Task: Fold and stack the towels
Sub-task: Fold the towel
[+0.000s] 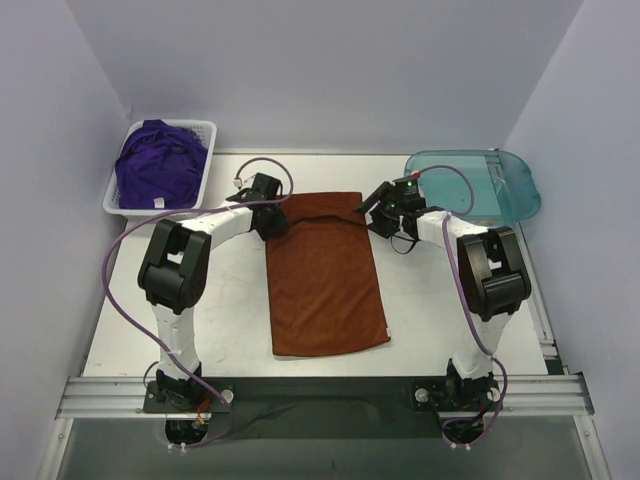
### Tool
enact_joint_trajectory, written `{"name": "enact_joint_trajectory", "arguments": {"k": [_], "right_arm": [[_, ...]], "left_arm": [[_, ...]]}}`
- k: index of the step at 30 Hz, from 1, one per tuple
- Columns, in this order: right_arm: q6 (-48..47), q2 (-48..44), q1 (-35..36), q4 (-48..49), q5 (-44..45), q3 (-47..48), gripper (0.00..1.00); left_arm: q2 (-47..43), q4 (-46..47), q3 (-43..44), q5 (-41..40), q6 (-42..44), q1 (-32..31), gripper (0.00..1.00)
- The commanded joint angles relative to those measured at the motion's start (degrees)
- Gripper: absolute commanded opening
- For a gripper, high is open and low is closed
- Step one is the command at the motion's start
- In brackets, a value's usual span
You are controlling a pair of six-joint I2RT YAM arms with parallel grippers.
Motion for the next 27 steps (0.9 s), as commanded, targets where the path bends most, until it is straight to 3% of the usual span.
{"name": "enact_joint_trajectory", "arguments": {"k": [1, 6, 15, 27], "right_arm": [[0.8, 0.0, -0.5, 1.9, 0.4, -0.3, 0.60], [1.0, 0.3, -0.5, 2.1, 0.3, -0.3, 0.60], [1.5, 0.5, -0.5, 2.7, 0.3, -0.8, 0.60], [1.5, 1.0, -0.5, 3.1, 0.1, -0.9, 0.60]], "left_arm": [[-0.1, 0.3, 2.0, -1.3, -0.5, -0.2, 0.47], [-0.8, -0.1, 1.6, -1.8, 0.0, -0.2, 0.45], [-1.4, -1.5, 0.5, -3.1, 1.4, -0.2, 0.52], [-0.7, -2.3, 0.9, -4.0, 2.4, -0.2, 0.33]]}}
